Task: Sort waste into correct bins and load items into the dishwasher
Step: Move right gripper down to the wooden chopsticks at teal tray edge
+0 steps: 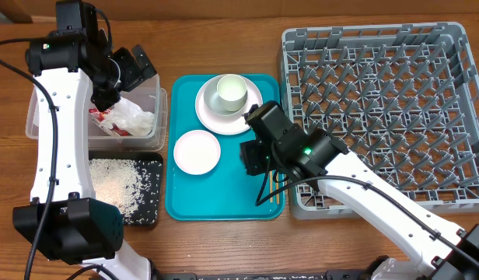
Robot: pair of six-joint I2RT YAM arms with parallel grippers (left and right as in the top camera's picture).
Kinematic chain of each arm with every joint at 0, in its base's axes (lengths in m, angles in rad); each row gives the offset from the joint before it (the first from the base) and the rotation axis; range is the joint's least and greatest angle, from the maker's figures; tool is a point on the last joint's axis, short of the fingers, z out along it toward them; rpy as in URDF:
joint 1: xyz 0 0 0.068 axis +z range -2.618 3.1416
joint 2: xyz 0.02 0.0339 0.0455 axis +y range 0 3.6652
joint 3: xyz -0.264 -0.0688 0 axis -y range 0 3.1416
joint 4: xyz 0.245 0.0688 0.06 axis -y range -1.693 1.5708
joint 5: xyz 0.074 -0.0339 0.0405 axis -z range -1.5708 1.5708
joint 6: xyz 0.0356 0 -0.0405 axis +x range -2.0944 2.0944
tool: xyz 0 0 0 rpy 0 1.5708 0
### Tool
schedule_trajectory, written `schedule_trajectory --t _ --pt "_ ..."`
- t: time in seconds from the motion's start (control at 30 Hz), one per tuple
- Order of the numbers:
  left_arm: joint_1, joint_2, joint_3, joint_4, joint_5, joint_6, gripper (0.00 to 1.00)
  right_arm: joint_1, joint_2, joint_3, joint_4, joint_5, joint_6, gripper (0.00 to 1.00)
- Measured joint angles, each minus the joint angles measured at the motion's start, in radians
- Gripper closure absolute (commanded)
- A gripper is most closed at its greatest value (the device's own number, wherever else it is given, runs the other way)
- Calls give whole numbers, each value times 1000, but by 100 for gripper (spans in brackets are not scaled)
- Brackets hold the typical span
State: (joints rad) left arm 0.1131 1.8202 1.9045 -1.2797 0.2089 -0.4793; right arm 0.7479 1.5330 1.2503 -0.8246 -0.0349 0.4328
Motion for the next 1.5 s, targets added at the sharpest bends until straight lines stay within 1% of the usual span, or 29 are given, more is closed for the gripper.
schedule_trajectory --t 0.07,0.23,0.53,0.63,0.7,0.8,1.03,1.1,1.5 --pt "0 0 0 0 0 0 0 1 2 0 11 20 37 96" --pt "0 0 0 0 0 0 0 14 38 1 11 121 87 96" --pt "0 0 0 0 0 0 0 21 173 1 13 257 107 95" --pt "0 0 0 0 0 0 0 21 231 1 11 272 115 83" --pt "0 0 0 0 -1 0 0 21 264 1 4 278 116 82" --pt "0 0 0 0 -3 0 0 21 293 1 1 281 116 75" --pt "0 0 0 0 -3 0 0 21 295 1 3 286 118 64" --pt "0 0 0 0 -3 0 0 21 295 1 5 286 117 63" --pt "0 0 0 0 -3 0 0 21 295 -8 24 288 117 63"
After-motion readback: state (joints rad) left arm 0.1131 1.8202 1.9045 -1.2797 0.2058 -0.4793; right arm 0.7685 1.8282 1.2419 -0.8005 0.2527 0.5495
